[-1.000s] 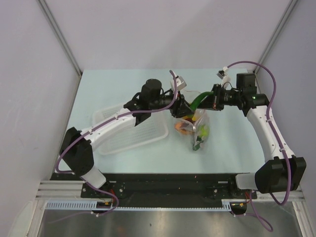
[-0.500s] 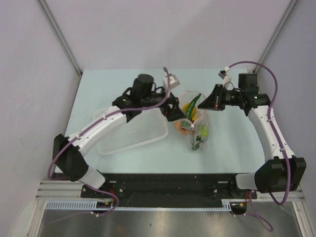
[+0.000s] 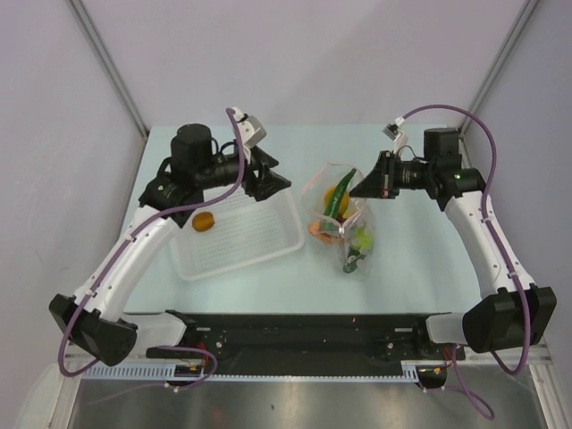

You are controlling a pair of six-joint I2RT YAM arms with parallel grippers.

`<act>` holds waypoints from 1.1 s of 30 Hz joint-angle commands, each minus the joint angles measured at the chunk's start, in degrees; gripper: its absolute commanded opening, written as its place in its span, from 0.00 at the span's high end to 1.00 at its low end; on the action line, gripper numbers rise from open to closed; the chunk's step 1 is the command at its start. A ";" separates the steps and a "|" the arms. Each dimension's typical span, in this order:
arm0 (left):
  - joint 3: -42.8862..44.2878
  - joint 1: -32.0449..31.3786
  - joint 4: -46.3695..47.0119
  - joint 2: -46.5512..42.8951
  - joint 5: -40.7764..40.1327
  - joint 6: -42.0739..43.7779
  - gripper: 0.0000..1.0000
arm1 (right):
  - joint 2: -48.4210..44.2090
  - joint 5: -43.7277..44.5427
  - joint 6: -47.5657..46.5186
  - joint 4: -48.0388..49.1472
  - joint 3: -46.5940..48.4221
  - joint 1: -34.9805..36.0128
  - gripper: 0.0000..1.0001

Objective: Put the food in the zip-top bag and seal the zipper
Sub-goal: Place the fake vegetable in the zipper food storage bag.

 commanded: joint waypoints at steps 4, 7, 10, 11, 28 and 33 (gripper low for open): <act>13.83 -8.75 -9.97 10.08 -5.73 -0.14 0.38 | -2.35 1.19 -2.10 0.64 1.97 2.77 1.00; 17.10 -11.92 -12.62 14.05 -7.68 -4.08 0.37 | -2.79 2.43 -1.22 0.91 2.15 3.38 1.00; 15.61 -15.26 -10.96 15.10 -12.94 -9.88 0.36 | -2.88 3.39 -1.31 0.39 1.71 3.74 1.00; 15.52 -16.75 -10.87 15.45 -15.04 -10.42 0.36 | -3.14 3.66 -1.31 0.30 1.53 3.82 1.00; 25.89 -22.21 -12.01 27.85 -35.88 -16.57 0.48 | -3.76 3.75 -1.13 0.74 0.57 5.32 1.00; 28.61 -23.18 -13.59 31.10 -36.06 -15.35 0.57 | -3.59 3.40 -0.43 1.35 0.48 5.41 1.00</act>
